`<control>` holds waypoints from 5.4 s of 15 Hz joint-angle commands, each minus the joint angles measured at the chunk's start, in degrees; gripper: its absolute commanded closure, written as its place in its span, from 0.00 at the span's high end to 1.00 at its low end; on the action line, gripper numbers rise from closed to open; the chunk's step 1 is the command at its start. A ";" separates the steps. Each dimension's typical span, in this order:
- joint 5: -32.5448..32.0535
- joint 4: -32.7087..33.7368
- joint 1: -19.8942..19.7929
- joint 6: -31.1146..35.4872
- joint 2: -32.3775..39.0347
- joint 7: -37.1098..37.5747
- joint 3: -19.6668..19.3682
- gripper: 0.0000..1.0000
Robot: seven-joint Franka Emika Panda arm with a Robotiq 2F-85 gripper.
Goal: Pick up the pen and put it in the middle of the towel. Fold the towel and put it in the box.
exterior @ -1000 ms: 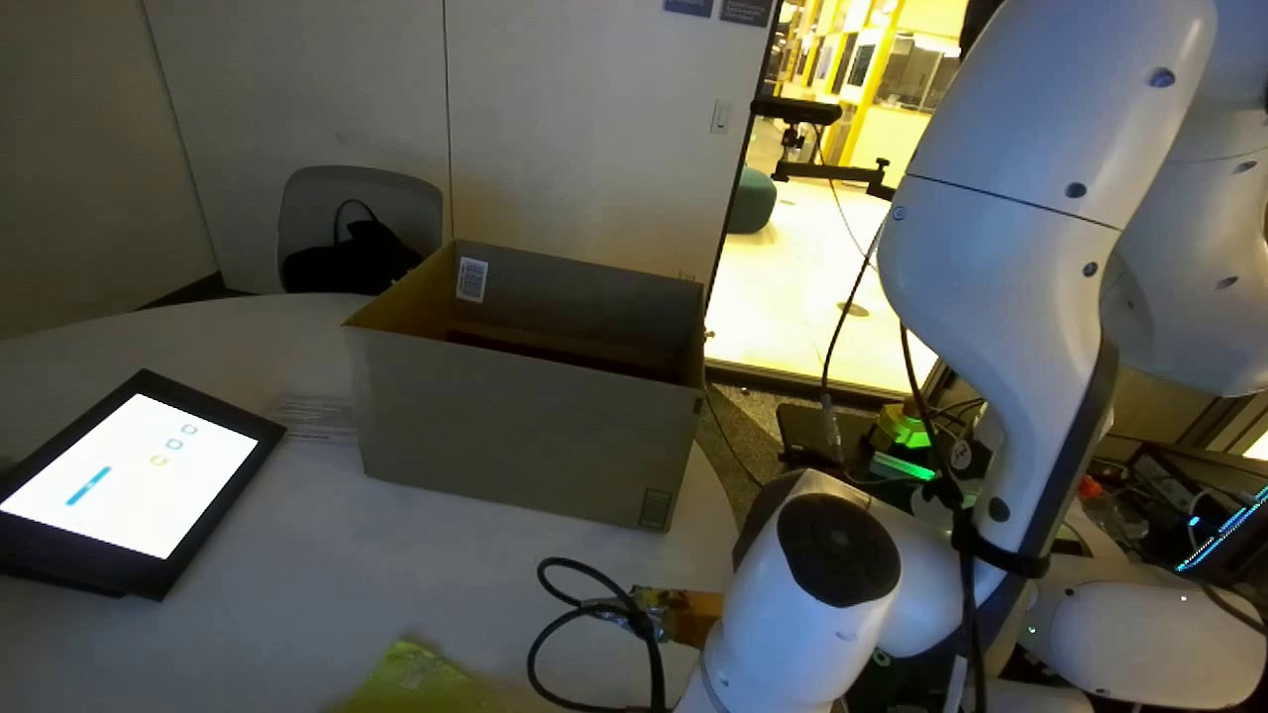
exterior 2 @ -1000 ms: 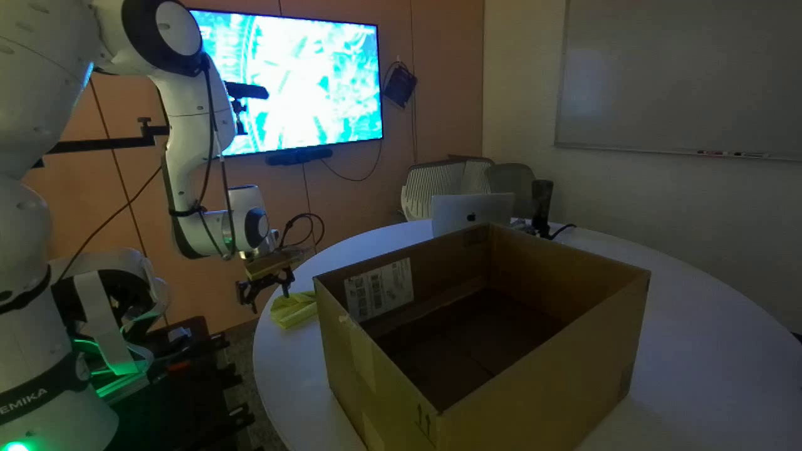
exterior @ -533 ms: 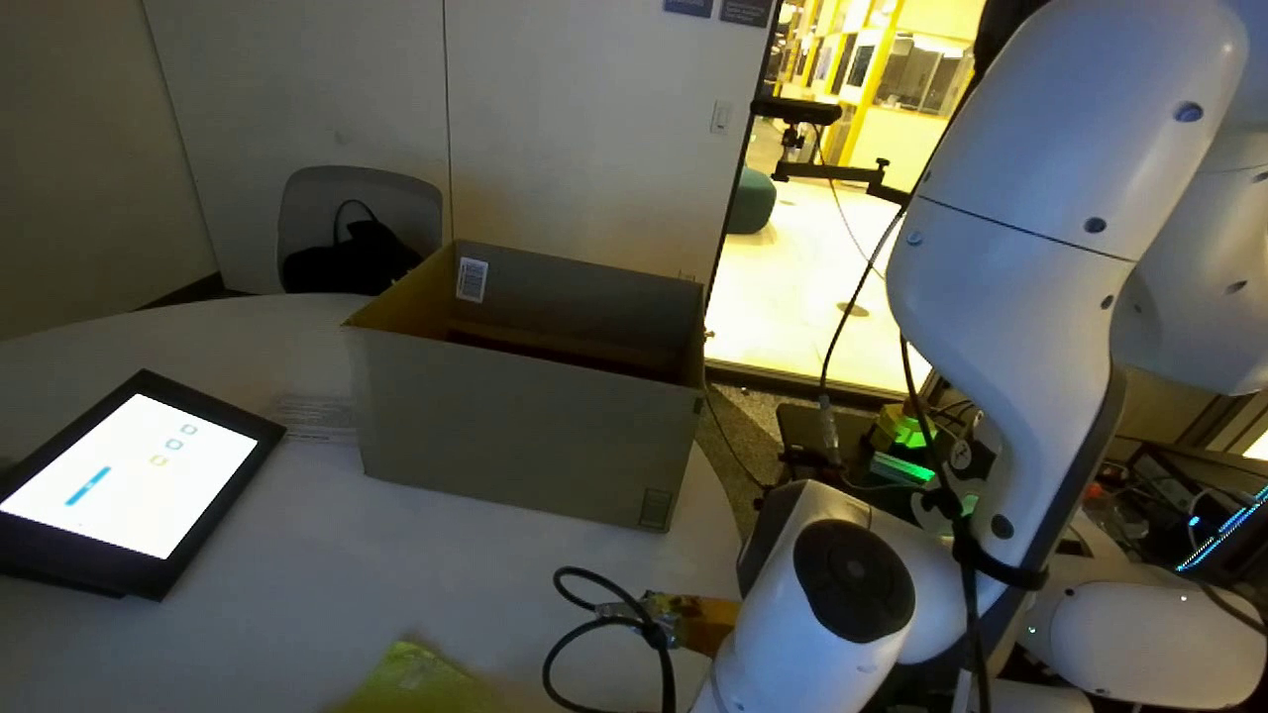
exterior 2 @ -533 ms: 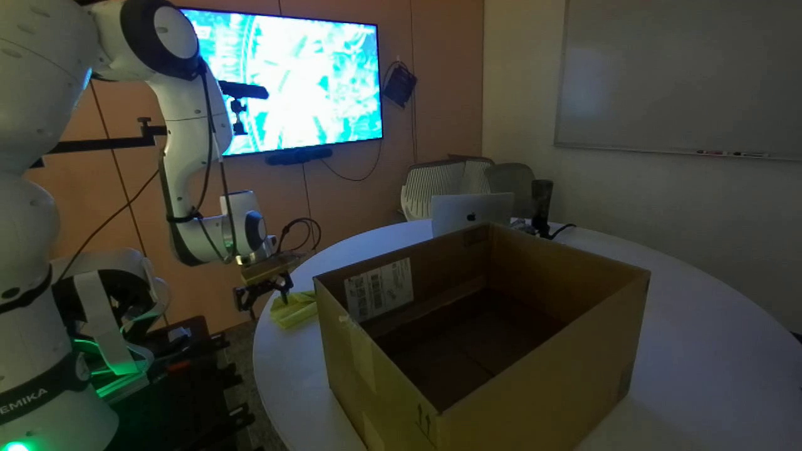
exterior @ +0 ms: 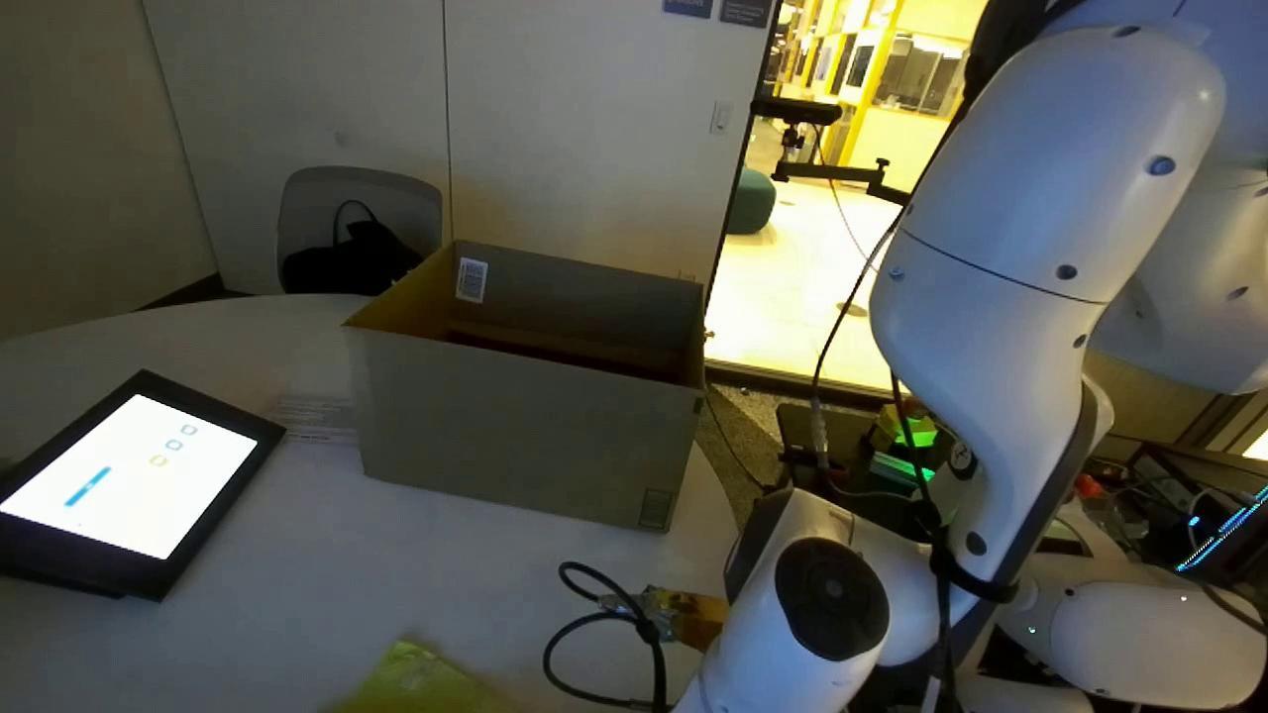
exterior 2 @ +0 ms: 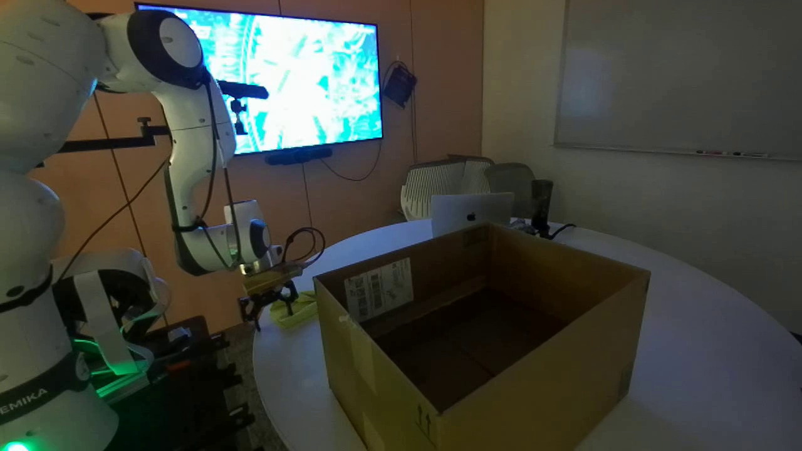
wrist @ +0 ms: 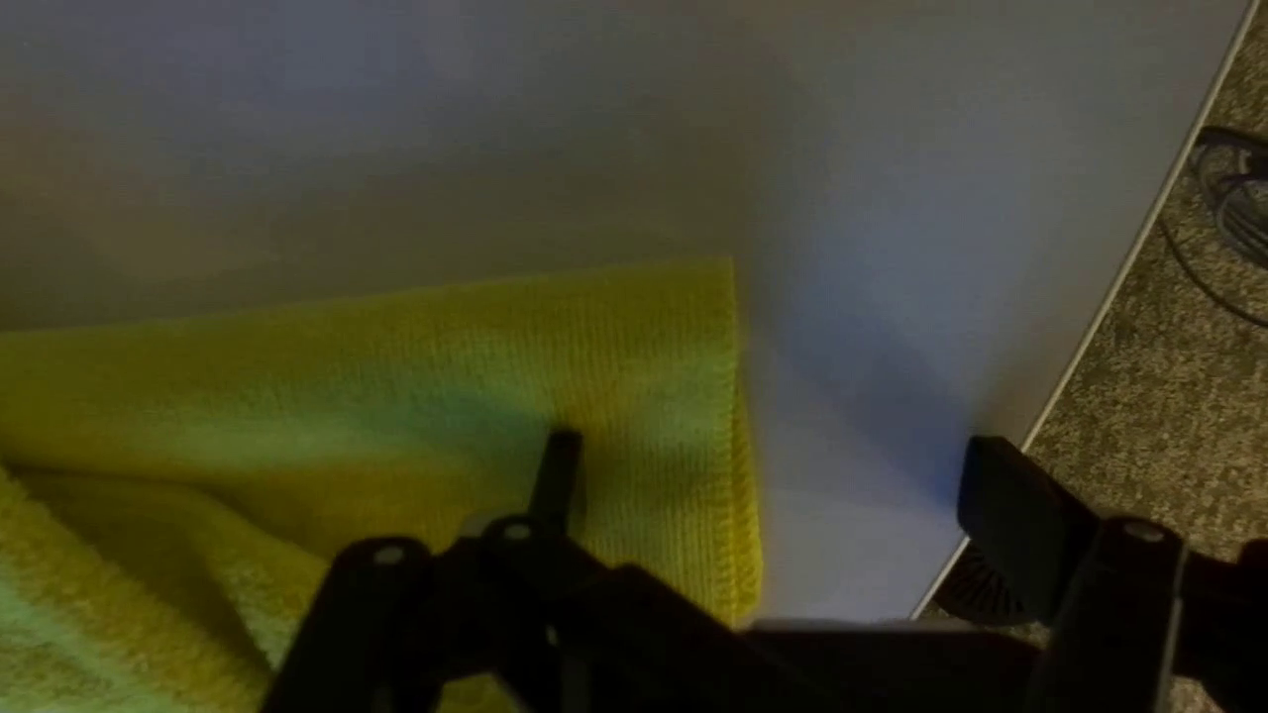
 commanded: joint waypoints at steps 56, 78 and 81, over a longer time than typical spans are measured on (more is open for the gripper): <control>11.39 27.20 0.09 -13.80 8.38 36.64 -8.58 1.00; 13.22 44.43 -25.20 -33.92 11.59 -6.62 17.78 1.00; 12.49 47.87 -25.64 -37.21 13.65 -12.26 17.87 1.00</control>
